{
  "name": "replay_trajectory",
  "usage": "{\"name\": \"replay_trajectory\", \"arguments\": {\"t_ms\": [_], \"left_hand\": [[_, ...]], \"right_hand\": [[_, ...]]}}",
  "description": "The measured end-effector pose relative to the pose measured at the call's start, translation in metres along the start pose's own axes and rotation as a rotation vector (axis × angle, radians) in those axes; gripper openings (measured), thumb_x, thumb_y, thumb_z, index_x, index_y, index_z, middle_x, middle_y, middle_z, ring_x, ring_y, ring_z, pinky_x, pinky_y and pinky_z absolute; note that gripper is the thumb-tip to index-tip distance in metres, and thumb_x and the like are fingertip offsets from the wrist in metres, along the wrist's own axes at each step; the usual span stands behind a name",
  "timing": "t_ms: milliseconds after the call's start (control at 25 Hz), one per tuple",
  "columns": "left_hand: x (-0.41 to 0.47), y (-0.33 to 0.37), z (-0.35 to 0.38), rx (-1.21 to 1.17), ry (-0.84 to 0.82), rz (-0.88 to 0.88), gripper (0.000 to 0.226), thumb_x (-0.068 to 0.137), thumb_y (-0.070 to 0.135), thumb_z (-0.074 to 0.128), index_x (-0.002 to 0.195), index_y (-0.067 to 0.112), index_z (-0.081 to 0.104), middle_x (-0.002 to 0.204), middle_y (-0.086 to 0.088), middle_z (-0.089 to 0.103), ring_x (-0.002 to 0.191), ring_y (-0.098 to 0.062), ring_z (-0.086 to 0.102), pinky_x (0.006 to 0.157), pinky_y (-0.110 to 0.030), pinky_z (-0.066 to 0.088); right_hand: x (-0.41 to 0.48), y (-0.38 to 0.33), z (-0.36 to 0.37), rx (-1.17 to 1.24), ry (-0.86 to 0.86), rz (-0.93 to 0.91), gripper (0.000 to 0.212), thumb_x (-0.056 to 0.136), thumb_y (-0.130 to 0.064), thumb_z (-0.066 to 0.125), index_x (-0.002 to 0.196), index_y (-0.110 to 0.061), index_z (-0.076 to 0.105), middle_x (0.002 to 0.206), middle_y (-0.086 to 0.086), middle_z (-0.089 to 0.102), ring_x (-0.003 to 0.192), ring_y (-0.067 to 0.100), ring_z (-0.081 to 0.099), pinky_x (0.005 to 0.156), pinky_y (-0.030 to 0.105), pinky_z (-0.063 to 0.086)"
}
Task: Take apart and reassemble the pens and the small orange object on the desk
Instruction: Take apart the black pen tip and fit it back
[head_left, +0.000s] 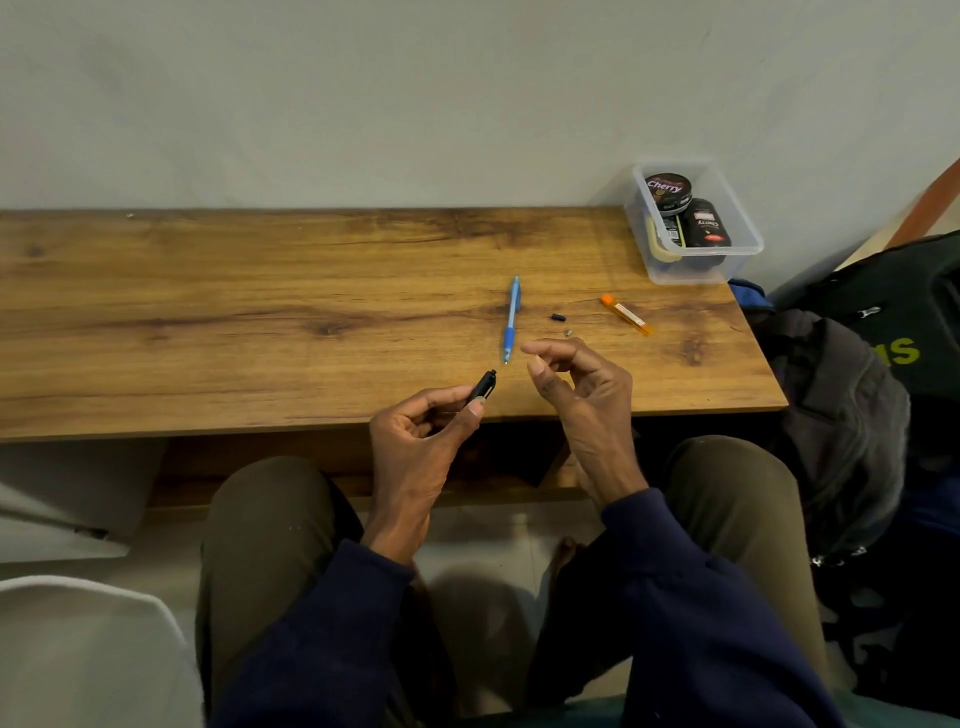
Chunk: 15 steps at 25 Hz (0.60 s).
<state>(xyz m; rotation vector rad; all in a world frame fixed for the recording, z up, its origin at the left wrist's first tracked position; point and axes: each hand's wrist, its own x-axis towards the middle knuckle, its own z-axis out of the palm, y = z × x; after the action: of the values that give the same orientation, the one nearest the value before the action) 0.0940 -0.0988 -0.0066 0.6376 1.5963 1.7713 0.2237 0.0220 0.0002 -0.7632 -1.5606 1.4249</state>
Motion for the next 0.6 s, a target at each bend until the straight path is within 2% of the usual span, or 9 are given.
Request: {"name": "replay_trajectory", "arguments": {"t_ms": [120, 200, 440, 600], "left_hand": [[0.0, -0.002, 0.002, 0.009, -0.021, 0.008, 0.02, 0.085, 0.01, 0.081, 0.103, 0.018, 0.08, 0.099, 0.0, 0.081, 0.095, -0.019, 0.077, 0.08, -0.023, 0.062], [0.0, -0.002, 0.003, 0.014, -0.025, 0.011, 0.021, 0.085, 0.009, 0.081, 0.104, 0.015, 0.079, 0.1, 0.0, 0.081, 0.096, -0.017, 0.077, 0.081, -0.024, 0.062], [0.0, -0.003, 0.003, 0.024, -0.049, 0.044, 0.022, 0.085, 0.006, 0.08, 0.104, 0.017, 0.079, 0.101, 0.003, 0.081, 0.097, -0.014, 0.077, 0.079, -0.02, 0.06], [0.0, -0.003, 0.004, 0.038, -0.067, 0.067, 0.023, 0.084, 0.005, 0.081, 0.103, 0.018, 0.079, 0.101, 0.004, 0.081, 0.098, -0.011, 0.076, 0.081, -0.019, 0.059]], "right_hand": [[0.001, -0.004, 0.001, 0.122, 0.005, 0.043, 0.015, 0.09, -0.01, 0.075, 0.102, -0.017, 0.077, 0.097, -0.006, 0.073, 0.095, 0.007, 0.064, 0.08, 0.025, 0.053], [0.001, -0.006, 0.001, 0.186, 0.023, 0.09, 0.016, 0.087, -0.01, 0.077, 0.102, -0.015, 0.077, 0.094, -0.007, 0.075, 0.091, 0.007, 0.066, 0.074, 0.022, 0.053], [-0.002, -0.012, 0.006, 0.278, 0.063, 0.133, 0.027, 0.076, -0.018, 0.083, 0.1, -0.009, 0.075, 0.092, 0.014, 0.077, 0.084, 0.02, 0.072, 0.075, 0.027, 0.06], [-0.003, -0.013, 0.008, 0.327, 0.052, 0.156, 0.022, 0.079, -0.011, 0.079, 0.1, -0.004, 0.074, 0.094, 0.019, 0.077, 0.084, 0.025, 0.073, 0.078, 0.031, 0.062]]}}
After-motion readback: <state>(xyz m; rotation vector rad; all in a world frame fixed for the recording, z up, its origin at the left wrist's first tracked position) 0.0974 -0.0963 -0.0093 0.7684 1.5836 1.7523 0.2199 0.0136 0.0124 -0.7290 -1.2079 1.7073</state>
